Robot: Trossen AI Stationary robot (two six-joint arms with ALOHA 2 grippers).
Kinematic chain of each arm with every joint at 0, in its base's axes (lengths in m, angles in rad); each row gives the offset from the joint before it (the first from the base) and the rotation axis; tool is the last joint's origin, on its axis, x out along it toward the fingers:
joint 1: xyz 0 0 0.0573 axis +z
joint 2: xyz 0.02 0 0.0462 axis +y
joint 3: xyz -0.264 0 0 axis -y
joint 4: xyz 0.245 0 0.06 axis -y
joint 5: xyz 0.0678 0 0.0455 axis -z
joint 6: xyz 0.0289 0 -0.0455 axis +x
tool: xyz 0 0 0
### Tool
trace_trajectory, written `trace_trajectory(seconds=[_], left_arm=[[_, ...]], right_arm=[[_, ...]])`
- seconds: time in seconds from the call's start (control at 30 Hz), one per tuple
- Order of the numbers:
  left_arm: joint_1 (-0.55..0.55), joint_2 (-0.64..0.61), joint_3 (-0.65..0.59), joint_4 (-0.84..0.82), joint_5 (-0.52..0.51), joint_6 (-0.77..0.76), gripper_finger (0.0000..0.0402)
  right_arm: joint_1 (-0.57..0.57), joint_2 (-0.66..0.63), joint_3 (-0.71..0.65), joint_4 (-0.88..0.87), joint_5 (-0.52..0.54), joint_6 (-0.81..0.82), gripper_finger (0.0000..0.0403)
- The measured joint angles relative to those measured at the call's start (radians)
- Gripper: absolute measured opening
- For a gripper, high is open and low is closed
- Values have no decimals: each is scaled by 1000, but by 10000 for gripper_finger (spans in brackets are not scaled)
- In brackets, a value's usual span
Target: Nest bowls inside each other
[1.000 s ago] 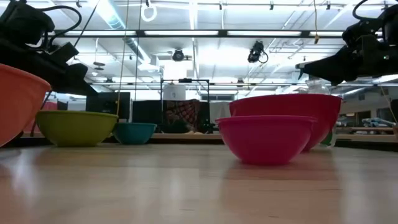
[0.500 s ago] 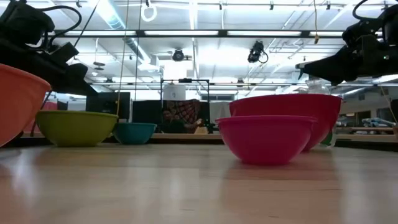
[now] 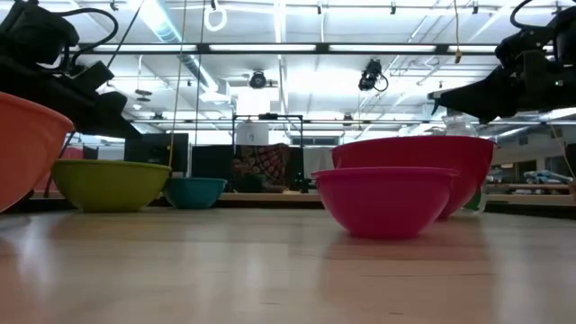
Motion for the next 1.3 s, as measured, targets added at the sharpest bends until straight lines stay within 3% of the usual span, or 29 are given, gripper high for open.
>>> trace_trajectory(seconds=[0.47, 0.63, 0.87, 0.97, 1.1, 1.3], left_arm=[[0, 0, 0, 0, 0, 7, 141], [0, 0, 0, 0, -3, 169, 141], [0, 0, 0, 34, -2, 130, 141], [-1, 0, 0, 143, 0, 30, 141], [-1, 0, 0, 343, 0, -248, 141], [-1, 0, 0, 572, 0, -530, 141]], right_arm=[[0, 0, 0, 0, 0, 0, 120], [0, 0, 0, 17, 16, -15, 120], [-2, 0, 0, 279, 74, 21, 120], [-3, 0, 0, 370, 117, 89, 120], [-3, 24, 0, 449, 157, 235, 120], [9, 149, 15, 589, 16, 272, 120]])
